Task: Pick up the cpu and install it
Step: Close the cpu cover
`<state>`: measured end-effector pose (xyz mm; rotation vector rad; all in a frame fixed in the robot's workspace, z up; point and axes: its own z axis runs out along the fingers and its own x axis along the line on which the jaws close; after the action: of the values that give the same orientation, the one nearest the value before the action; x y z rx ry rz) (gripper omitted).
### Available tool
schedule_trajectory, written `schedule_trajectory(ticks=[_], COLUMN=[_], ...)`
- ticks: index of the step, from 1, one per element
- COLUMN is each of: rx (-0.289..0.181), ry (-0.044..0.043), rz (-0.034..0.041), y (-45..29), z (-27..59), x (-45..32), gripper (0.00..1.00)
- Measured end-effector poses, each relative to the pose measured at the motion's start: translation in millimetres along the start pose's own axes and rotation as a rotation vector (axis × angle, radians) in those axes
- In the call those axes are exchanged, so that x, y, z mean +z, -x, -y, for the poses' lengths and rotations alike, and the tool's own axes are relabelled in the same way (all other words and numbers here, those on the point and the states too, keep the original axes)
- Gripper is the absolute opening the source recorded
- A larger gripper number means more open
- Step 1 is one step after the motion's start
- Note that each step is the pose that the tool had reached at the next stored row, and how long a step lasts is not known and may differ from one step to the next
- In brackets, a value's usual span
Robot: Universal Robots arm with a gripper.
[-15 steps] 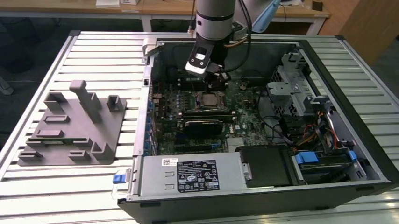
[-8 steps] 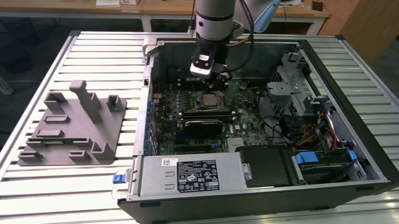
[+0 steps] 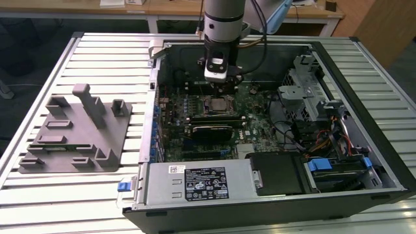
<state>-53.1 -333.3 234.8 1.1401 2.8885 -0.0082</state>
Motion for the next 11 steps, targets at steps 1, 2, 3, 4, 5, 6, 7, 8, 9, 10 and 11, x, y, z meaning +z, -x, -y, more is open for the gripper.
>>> schedule_trajectory(ticks=[1, 2, 3, 4, 5, 6, 7, 8, 9, 10, 11], rx=[-0.017, -0.034, -0.051, -0.069, -0.087, -0.104, -0.12, -0.136, -0.153, -0.169, -0.187], ry=[0.0001, 0.0006, 0.001, 0.0015, 0.0019, 0.0023, 0.0026, 0.0027, 0.0029, 0.003, 0.0032], rz=[0.0003, 0.0004, 0.0004, 0.0004, 0.0004, 0.0005, 0.0007, 0.0009, 0.0011, 0.0014, 0.0016], y=[0.0, 0.0, 0.0, 0.0, 0.0, 0.0, 0.0, -0.1, -0.1, -0.1, -0.1], z=[0.0, 0.0, 0.0, 0.0, 0.0, 0.0, 0.0, 0.0, 0.0, 0.0, 0.1], x=[0.1, 0.3, 0.5, 0.8, 1.0, 1.3, 1.5, 1.7, 1.9, 2.1, 2.3], gripper=[0.11, 0.11, 0.11, 0.11, 0.11, 0.11, 0.11, 0.11, 0.11, 0.11, 0.11])
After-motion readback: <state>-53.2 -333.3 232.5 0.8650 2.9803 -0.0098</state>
